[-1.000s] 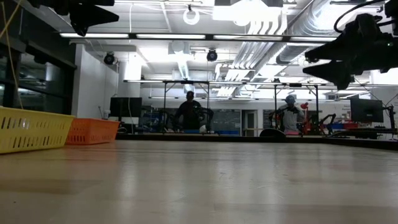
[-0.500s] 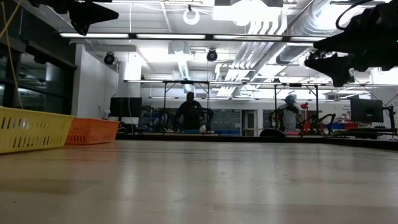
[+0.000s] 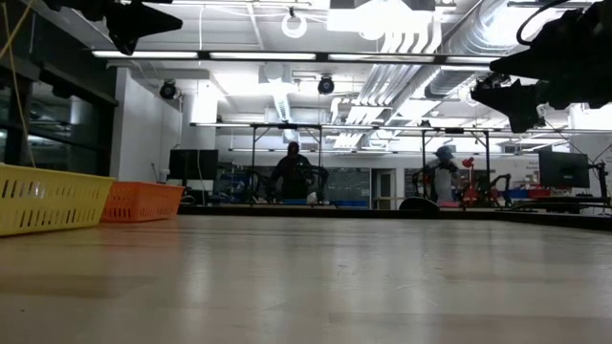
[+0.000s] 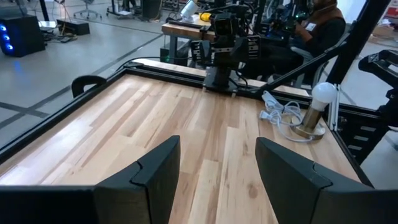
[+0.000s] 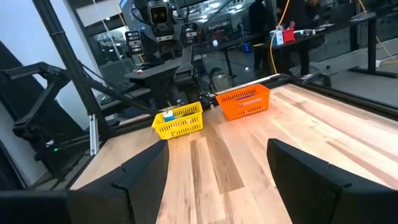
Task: Pick & Place Office items
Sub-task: Return to Home Position
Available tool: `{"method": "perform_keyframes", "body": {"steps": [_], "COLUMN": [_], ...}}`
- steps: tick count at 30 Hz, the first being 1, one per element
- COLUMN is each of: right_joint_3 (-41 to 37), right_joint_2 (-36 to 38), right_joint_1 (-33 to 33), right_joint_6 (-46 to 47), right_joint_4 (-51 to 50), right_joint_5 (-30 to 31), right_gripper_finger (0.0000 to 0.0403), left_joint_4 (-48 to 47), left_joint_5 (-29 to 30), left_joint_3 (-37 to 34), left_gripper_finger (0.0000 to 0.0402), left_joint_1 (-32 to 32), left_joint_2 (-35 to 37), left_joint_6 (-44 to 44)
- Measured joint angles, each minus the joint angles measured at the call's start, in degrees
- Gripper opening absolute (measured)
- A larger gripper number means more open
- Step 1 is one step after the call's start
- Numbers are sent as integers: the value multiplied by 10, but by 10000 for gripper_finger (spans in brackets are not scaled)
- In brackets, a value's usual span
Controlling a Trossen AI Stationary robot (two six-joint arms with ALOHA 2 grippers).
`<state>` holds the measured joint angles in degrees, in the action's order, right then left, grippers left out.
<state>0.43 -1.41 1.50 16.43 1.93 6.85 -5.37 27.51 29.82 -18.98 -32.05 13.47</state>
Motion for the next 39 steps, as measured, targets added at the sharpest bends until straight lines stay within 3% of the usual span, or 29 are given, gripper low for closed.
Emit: {"method": "perform_keyframes", "body": {"steps": [10, 17, 30, 39], "right_joint_3": [-1, -1, -1, -1], "right_joint_2": [0, 0, 0, 0], "right_joint_1": [0, 0, 0, 0], "right_joint_6": [21, 15, 14, 14], "right_joint_4": [-5, -5, -5, -5], "right_joint_5": [-47, -55, -54, -54], "right_gripper_finger": [259, 258, 259, 259], "left_joint_4": [5, 31, 38, 101], "left_joint_5": [-95, -167, -168, -157], "left_joint_3": [0, 0, 0, -33], "left_gripper_finger": [204, 204, 204, 204], "left_joint_1": [0, 3, 104, 107], "left_joint_2": [0, 0, -77, -101], "left_joint_6": [0, -45, -69, -75]}}
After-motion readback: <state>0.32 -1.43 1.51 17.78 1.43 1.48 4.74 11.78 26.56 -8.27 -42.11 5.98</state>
